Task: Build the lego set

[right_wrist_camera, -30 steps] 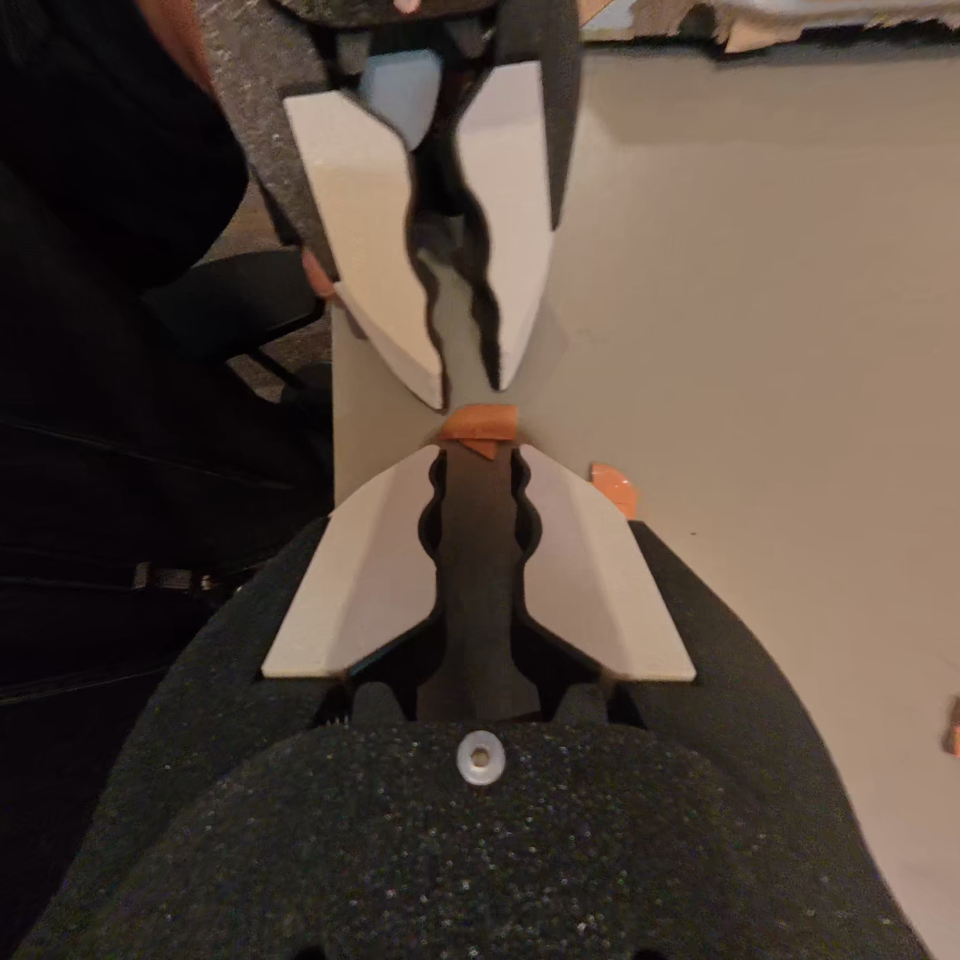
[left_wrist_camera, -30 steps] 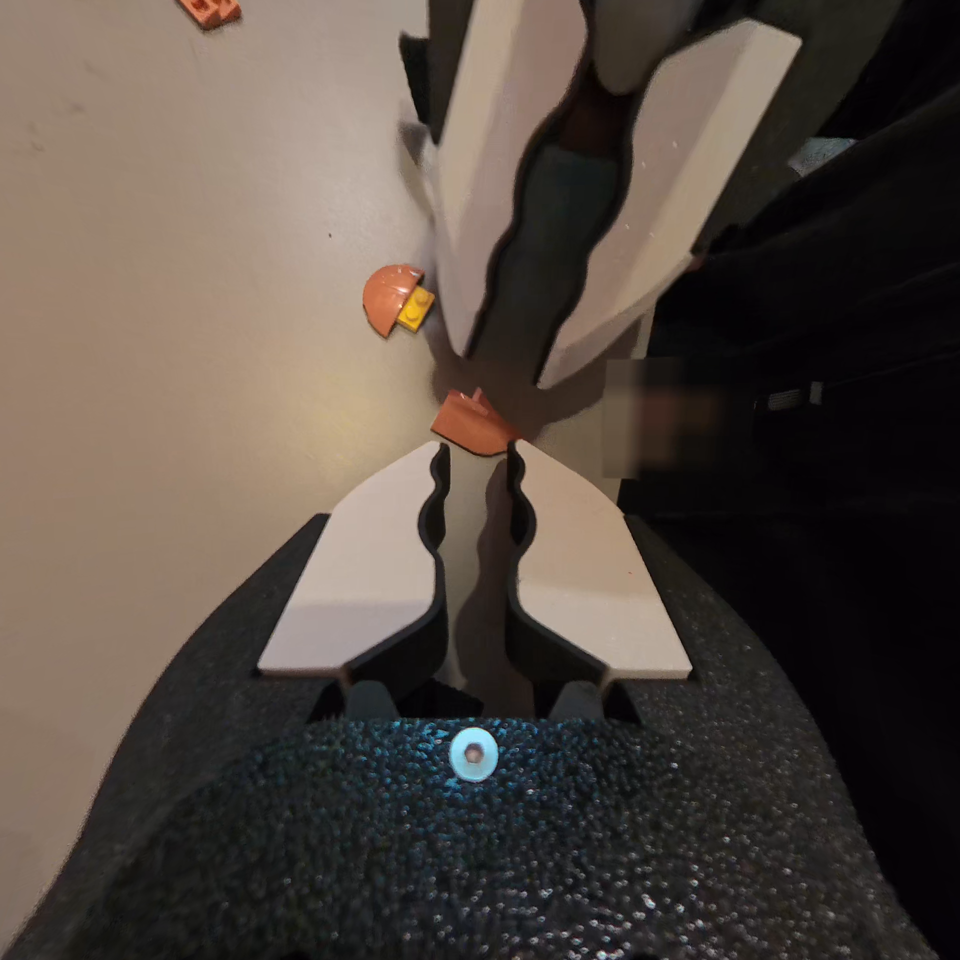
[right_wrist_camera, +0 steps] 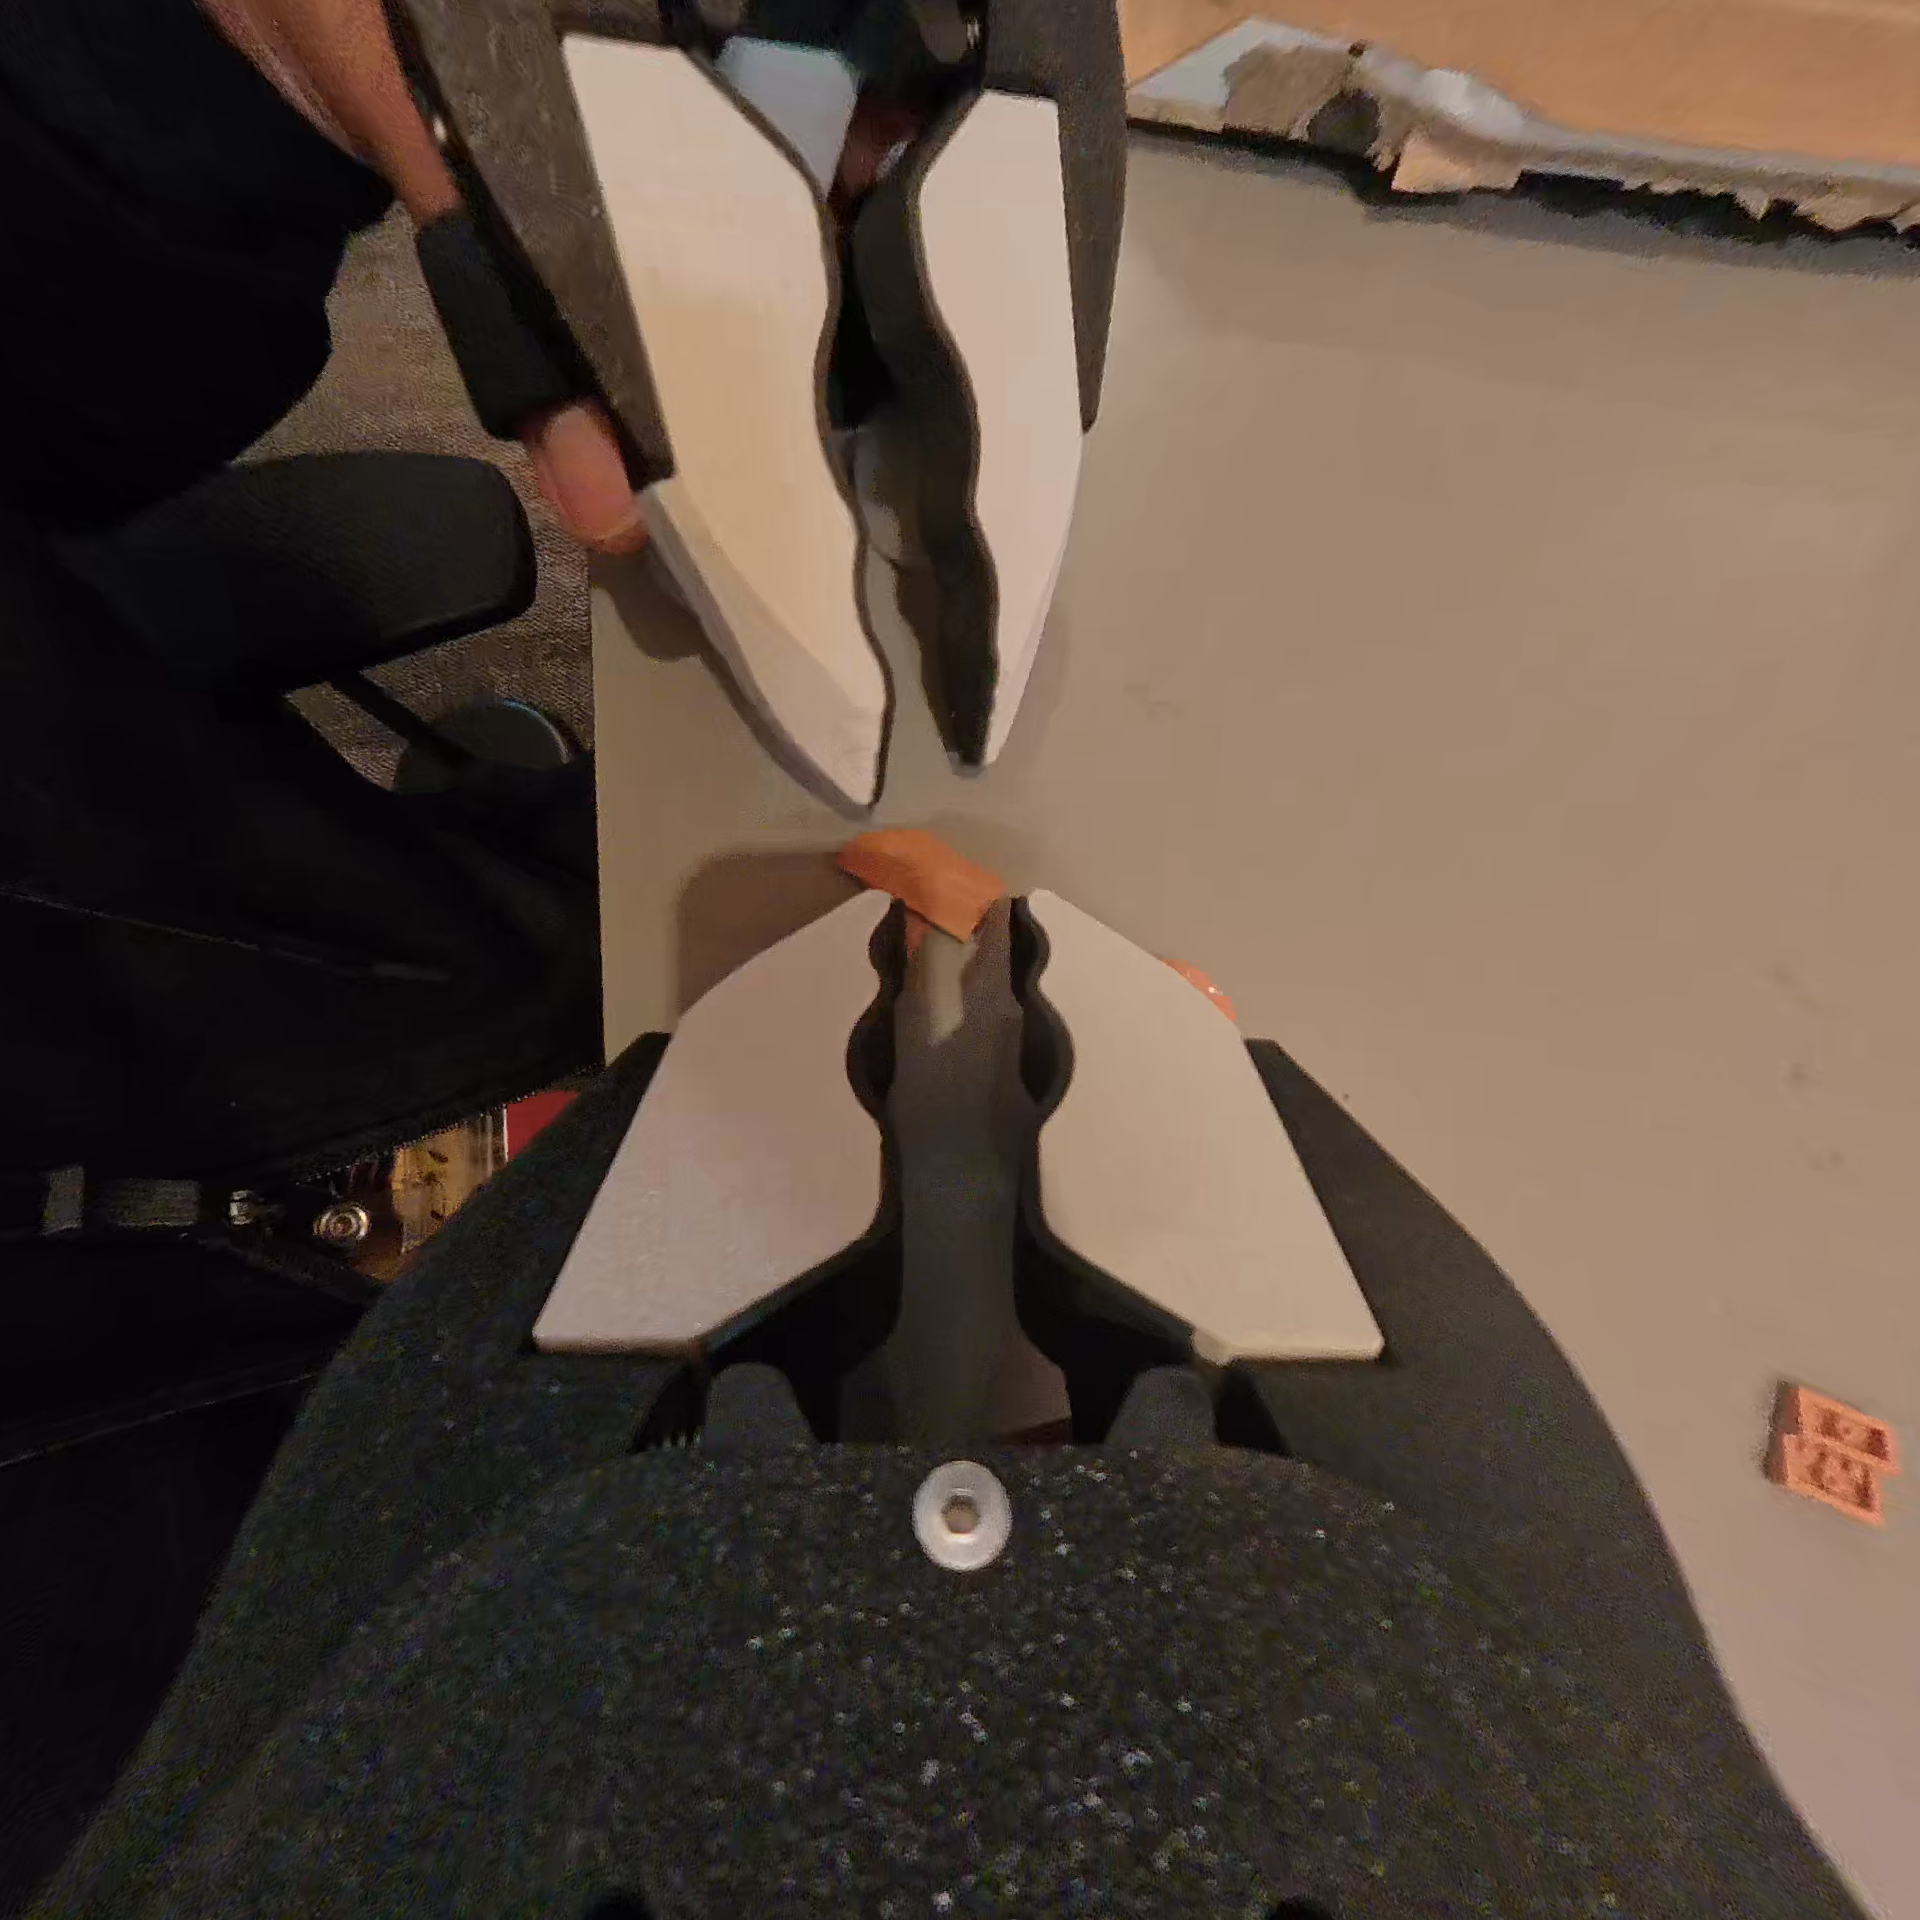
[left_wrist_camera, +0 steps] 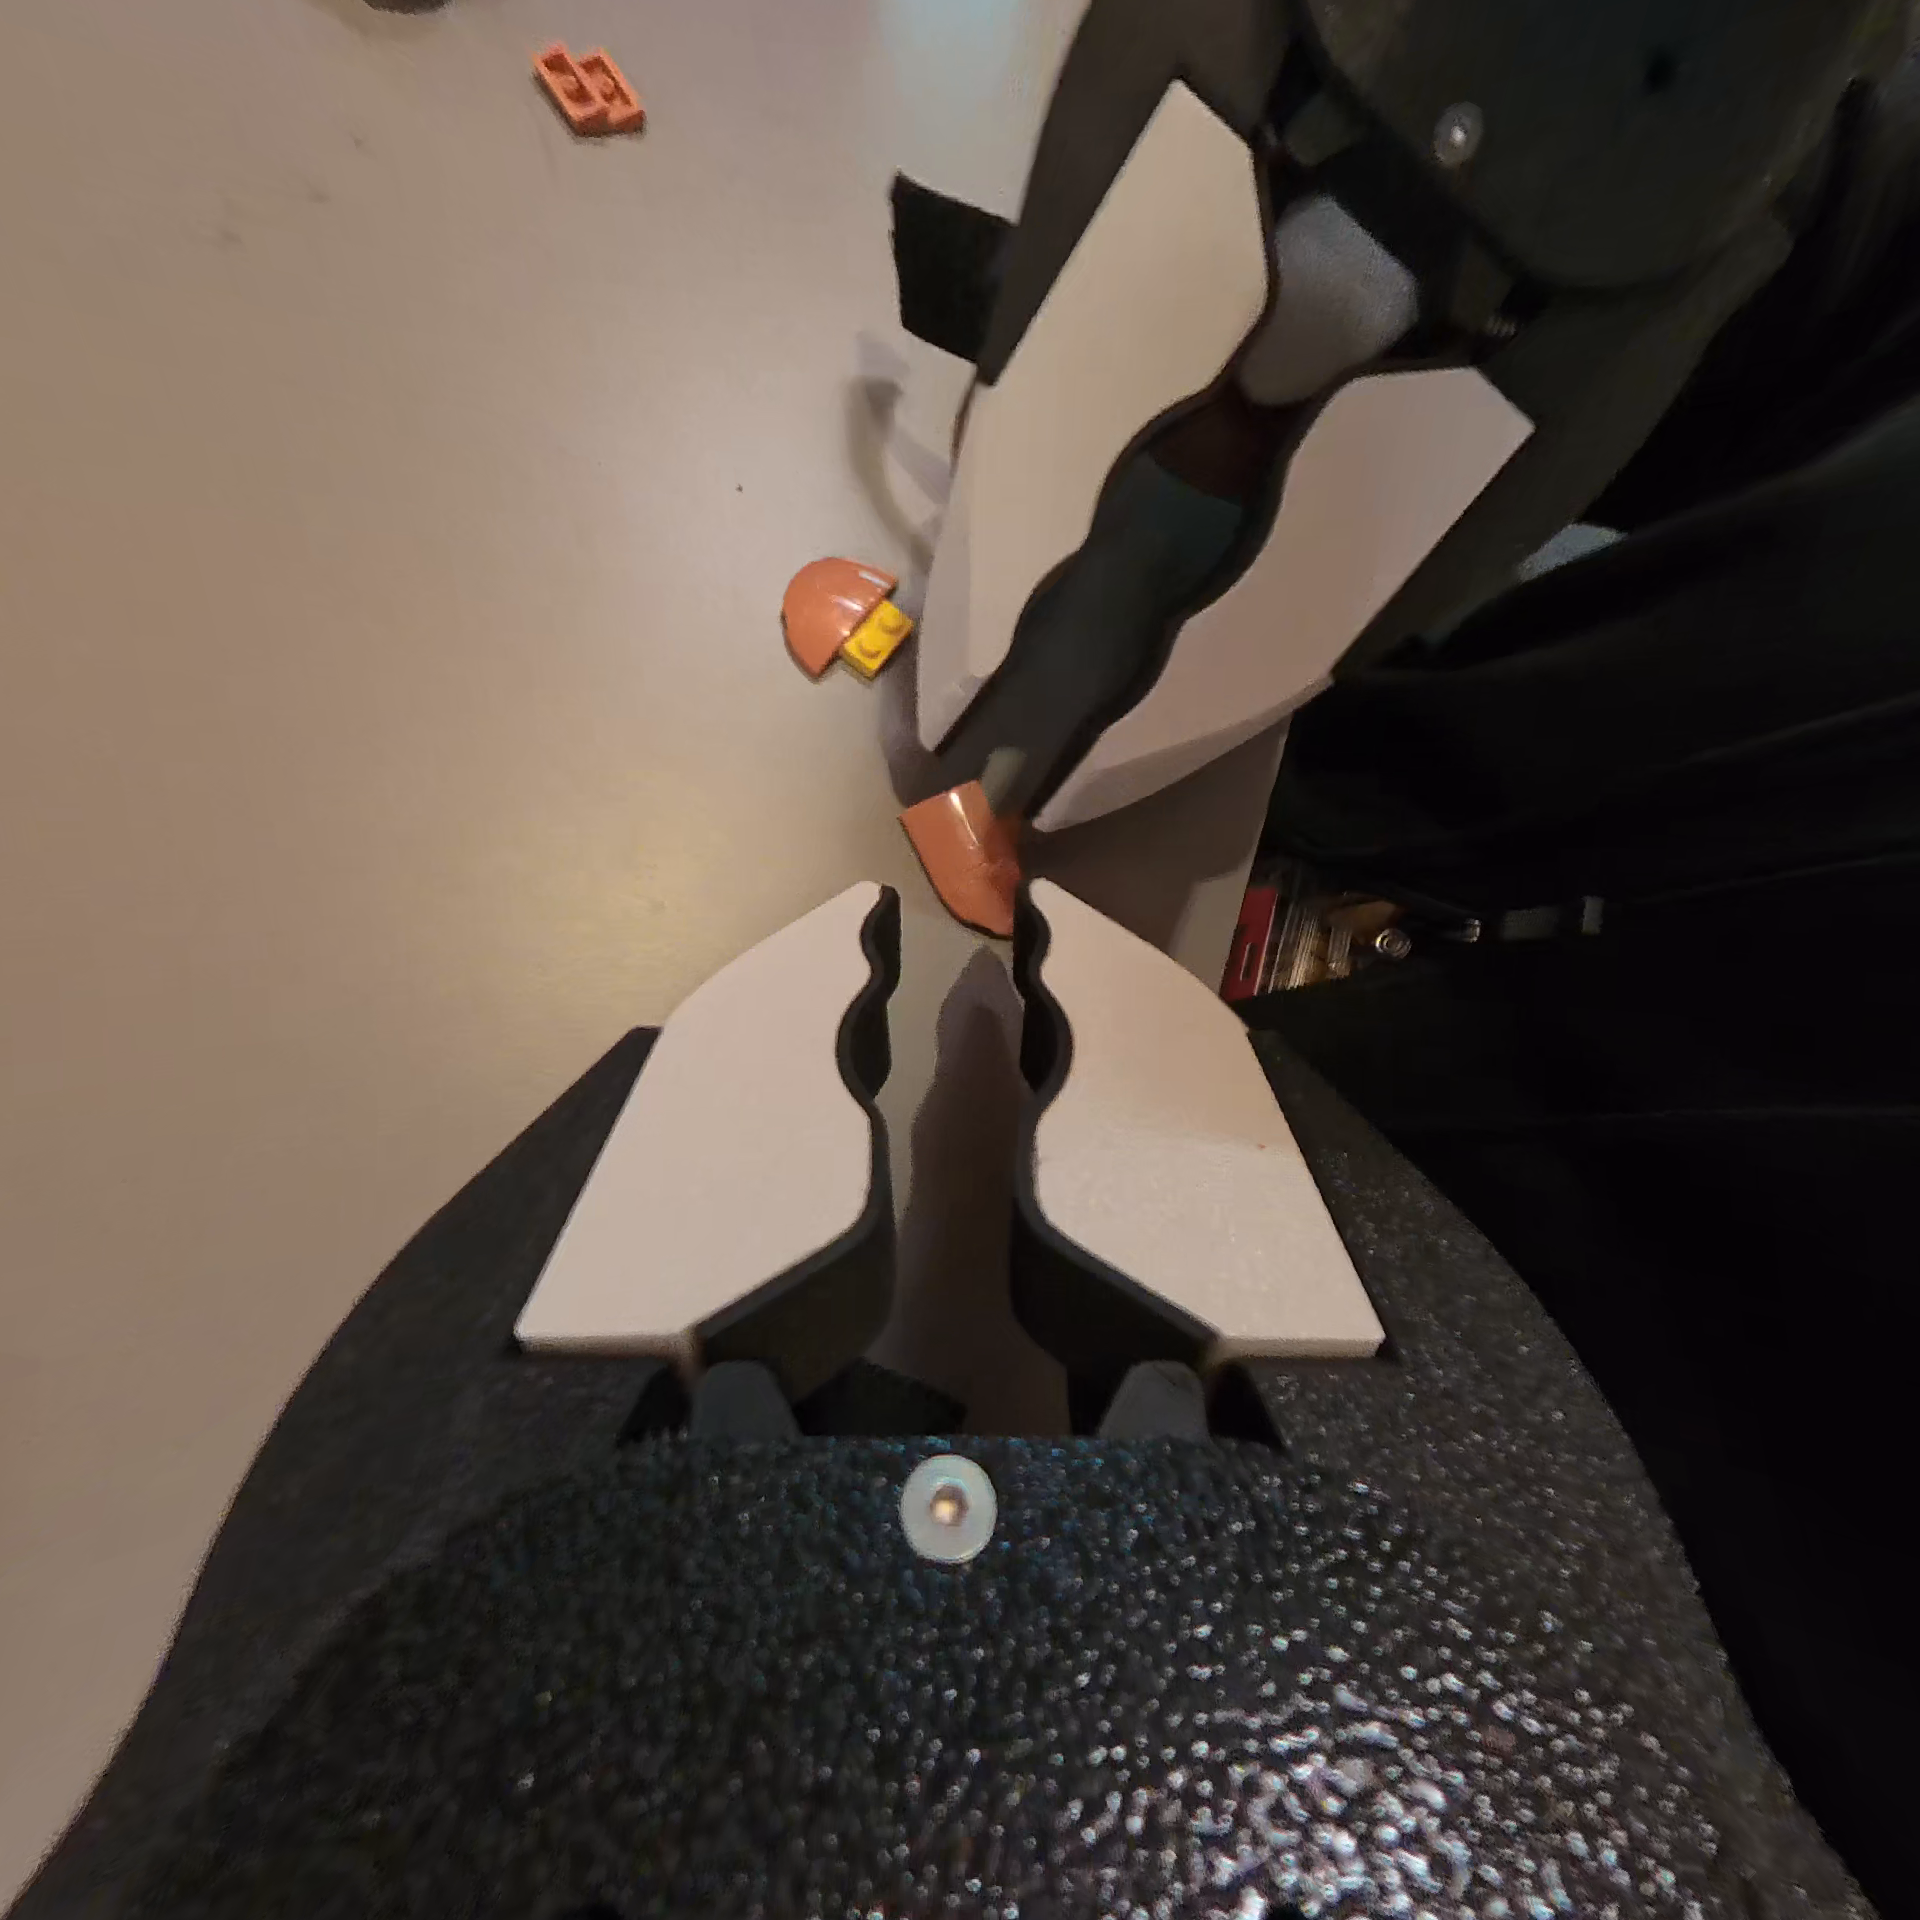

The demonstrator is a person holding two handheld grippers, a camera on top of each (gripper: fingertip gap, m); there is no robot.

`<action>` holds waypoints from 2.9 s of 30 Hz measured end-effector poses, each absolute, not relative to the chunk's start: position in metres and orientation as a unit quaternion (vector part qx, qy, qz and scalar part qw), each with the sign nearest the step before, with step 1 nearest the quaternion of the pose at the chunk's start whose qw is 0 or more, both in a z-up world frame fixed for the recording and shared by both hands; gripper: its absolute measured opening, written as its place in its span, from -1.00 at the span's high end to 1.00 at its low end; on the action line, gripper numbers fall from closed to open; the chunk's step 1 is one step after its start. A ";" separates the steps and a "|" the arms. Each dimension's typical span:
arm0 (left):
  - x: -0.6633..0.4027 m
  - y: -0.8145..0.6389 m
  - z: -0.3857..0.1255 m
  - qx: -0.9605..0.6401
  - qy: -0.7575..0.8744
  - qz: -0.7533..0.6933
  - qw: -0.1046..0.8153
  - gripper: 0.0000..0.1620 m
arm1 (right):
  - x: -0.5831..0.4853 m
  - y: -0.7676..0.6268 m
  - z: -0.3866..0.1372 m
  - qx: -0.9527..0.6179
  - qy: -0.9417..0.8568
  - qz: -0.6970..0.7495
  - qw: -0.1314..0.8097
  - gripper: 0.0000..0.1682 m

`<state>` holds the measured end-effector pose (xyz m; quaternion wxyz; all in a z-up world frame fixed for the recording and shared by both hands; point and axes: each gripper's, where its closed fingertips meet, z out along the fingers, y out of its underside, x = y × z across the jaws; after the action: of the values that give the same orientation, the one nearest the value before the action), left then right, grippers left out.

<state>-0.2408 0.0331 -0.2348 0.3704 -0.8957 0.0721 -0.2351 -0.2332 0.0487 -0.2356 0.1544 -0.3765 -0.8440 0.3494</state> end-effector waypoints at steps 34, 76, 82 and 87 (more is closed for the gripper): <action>-0.239 0.035 -0.230 -0.886 0.034 -0.269 0.375 0.73 | -0.233 0.045 -0.227 -0.148 -0.918 0.345 0.130 0.81; -0.241 0.034 -0.231 -0.888 0.014 -0.267 0.374 0.72 | -0.240 0.052 -0.234 0.024 -0.949 0.302 0.089 0.80; -0.232 0.045 -0.218 -0.861 0.003 -0.316 0.398 0.69 | -0.241 0.049 -0.219 0.029 -0.935 0.317 0.155 0.80; -0.229 0.048 -0.217 -0.856 -0.002 -0.328 0.401 0.83 | -0.239 0.048 -0.211 0.029 -0.925 0.335 0.178 0.80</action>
<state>-0.2291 0.0484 -0.2169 0.4006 -0.8556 -0.0019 -0.3279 -0.2394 0.0483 -0.2109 0.1779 0.0289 -0.9249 0.3347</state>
